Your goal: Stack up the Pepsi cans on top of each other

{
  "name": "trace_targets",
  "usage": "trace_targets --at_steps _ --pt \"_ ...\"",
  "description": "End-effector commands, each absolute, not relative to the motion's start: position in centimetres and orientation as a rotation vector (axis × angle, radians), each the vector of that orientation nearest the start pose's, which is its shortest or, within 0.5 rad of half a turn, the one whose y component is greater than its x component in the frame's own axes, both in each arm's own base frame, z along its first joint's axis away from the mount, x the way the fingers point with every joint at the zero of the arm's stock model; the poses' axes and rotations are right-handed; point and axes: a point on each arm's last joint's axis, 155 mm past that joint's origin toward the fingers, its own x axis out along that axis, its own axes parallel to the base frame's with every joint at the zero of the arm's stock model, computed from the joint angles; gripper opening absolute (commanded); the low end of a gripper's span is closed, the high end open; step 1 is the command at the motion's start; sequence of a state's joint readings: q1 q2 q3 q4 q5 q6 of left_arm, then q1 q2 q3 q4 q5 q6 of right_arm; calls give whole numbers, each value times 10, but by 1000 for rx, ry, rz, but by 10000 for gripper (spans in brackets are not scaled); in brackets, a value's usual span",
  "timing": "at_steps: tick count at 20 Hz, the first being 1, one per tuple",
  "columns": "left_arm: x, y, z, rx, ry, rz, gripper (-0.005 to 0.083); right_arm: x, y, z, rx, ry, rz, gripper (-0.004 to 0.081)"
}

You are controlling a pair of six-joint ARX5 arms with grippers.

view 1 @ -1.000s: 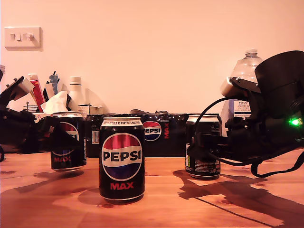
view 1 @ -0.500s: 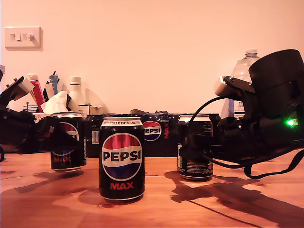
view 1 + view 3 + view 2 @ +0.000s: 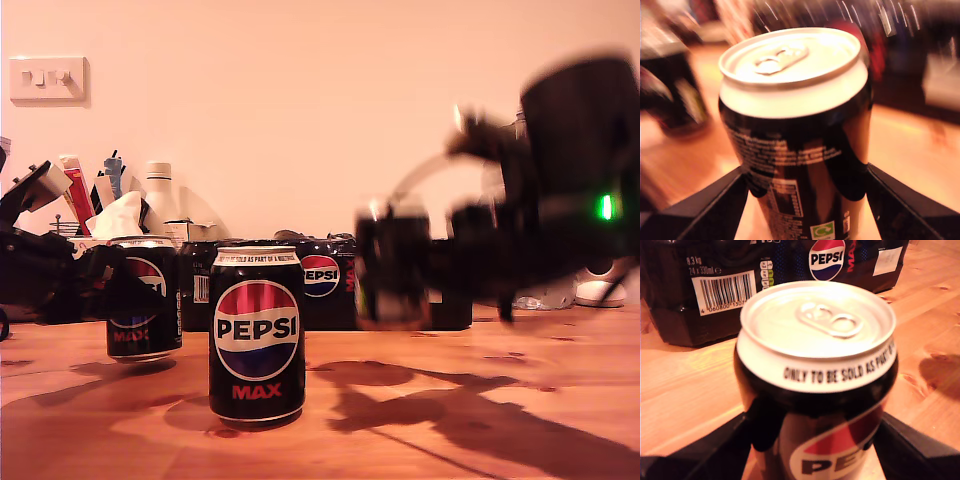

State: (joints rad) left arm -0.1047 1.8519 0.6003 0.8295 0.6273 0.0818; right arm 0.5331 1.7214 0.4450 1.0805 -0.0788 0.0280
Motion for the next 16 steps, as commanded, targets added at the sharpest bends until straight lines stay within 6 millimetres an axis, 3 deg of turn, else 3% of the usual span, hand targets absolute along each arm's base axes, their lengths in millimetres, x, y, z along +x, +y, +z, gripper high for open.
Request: trace_targets --at_steps 1,8,16 --pt "417 -155 79 -17 312 -748 417 368 238 133 -3 117 618 575" --pt "417 -155 79 -17 312 -748 417 337 256 181 -18 58 694 575" --pt "417 -155 79 -18 312 -748 417 288 291 207 -14 34 832 575"
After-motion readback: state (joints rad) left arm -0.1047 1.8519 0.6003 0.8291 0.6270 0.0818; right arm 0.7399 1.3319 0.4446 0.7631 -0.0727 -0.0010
